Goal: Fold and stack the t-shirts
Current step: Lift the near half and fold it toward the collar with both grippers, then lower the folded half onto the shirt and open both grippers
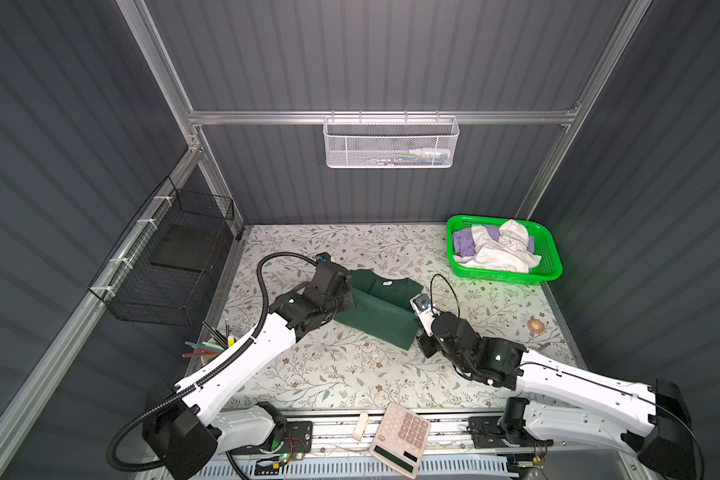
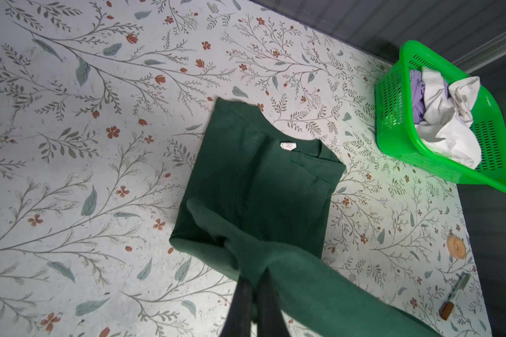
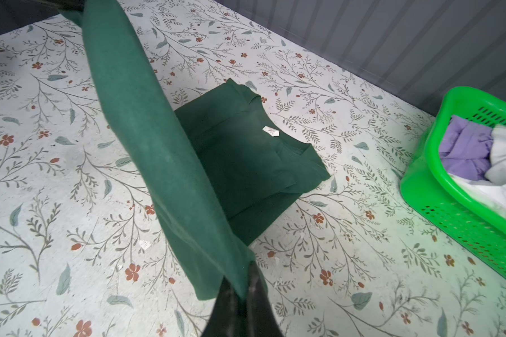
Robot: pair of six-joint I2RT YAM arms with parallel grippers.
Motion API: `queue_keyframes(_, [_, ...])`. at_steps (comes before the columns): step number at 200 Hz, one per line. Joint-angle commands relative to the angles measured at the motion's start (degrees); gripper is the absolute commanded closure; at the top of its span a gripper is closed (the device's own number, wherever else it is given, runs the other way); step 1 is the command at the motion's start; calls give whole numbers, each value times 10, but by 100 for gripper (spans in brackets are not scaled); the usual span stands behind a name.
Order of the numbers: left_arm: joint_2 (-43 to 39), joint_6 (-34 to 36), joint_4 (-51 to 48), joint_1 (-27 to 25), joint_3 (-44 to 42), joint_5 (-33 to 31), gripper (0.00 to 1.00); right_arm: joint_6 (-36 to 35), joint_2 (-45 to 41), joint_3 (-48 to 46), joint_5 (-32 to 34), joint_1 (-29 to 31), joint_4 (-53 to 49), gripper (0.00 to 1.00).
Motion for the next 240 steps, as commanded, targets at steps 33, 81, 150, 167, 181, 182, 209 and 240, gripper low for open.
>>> queue_keyframes(33, [67, 24, 37, 12, 74, -39, 100, -43, 46, 23, -74, -70, 46, 98])
queue_keyframes(81, [129, 25, 71, 36, 110, -27, 100, -67, 112, 51, -122, -134, 70, 98])
queue_keyframes(150, [233, 25, 105, 73, 173, 1, 100, -71, 218, 108, -171, -210, 91, 97])
queue_keyframes(167, [274, 24, 110, 86, 205, 17, 100, -65, 255, 115, -184, -217, 99, 97])
queue_keyframes(181, [308, 26, 112, 93, 223, 25, 100, -59, 284, 118, -190, -220, 107, 97])
queue_keyframes(182, [310, 26, 112, 94, 224, 25, 100, -58, 286, 118, -191, -221, 107, 97])
queue_keyframes(209, [359, 37, 127, 102, 256, 33, 100, -50, 339, 137, -190, -231, 104, 97])
queue_keyframes(240, [409, 45, 135, 111, 297, 41, 100, -33, 368, 162, -174, -246, 96, 98])
